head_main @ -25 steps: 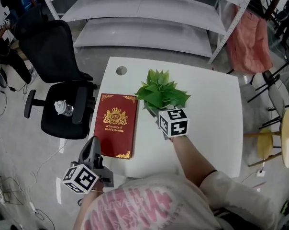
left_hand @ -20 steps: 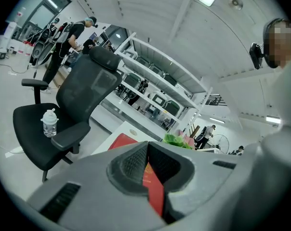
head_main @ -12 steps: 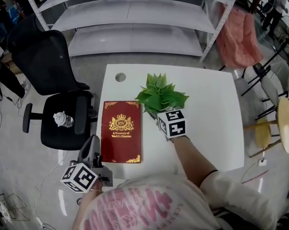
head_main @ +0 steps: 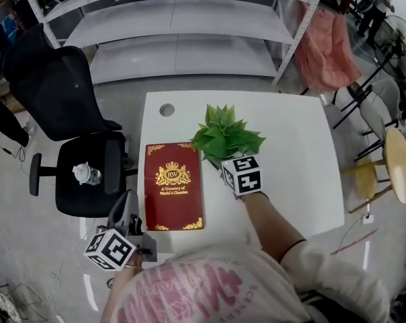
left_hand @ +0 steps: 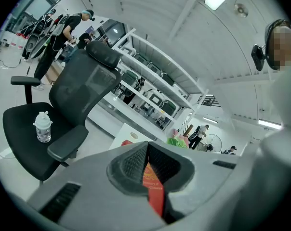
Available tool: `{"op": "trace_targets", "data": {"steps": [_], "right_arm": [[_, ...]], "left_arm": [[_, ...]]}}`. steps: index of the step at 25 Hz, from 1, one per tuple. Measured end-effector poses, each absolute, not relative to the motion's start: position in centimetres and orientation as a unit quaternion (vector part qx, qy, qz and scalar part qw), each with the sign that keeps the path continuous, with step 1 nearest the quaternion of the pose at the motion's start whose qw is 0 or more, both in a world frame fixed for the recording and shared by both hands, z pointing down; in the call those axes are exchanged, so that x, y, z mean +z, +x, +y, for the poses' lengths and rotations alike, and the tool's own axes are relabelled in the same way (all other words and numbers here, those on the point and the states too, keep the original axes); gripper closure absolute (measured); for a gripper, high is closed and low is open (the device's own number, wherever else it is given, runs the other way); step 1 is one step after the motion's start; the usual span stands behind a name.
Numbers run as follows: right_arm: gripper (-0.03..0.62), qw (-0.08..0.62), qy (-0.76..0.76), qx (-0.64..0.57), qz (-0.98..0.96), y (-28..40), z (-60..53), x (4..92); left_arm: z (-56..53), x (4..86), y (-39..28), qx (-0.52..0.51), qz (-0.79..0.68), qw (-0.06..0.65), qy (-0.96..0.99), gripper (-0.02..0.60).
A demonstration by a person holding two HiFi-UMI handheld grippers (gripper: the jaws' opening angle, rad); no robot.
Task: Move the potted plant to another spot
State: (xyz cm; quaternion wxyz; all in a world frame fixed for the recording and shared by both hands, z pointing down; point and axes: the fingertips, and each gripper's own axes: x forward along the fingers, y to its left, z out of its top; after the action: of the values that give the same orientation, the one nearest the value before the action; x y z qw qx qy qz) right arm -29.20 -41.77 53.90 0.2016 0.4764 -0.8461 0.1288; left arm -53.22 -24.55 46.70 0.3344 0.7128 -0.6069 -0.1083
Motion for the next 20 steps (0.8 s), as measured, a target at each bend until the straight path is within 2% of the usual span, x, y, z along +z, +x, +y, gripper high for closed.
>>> {"op": "trace_targets", "data": {"steps": [20], "right_arm": [[0.065,0.247,0.464,0.065,-0.848,-31.3,-41.2,53.8]], "left_arm": [[-24.5,47.2,-54.6,-0.115,-0.599,0.34,0.716,0.577]]}}
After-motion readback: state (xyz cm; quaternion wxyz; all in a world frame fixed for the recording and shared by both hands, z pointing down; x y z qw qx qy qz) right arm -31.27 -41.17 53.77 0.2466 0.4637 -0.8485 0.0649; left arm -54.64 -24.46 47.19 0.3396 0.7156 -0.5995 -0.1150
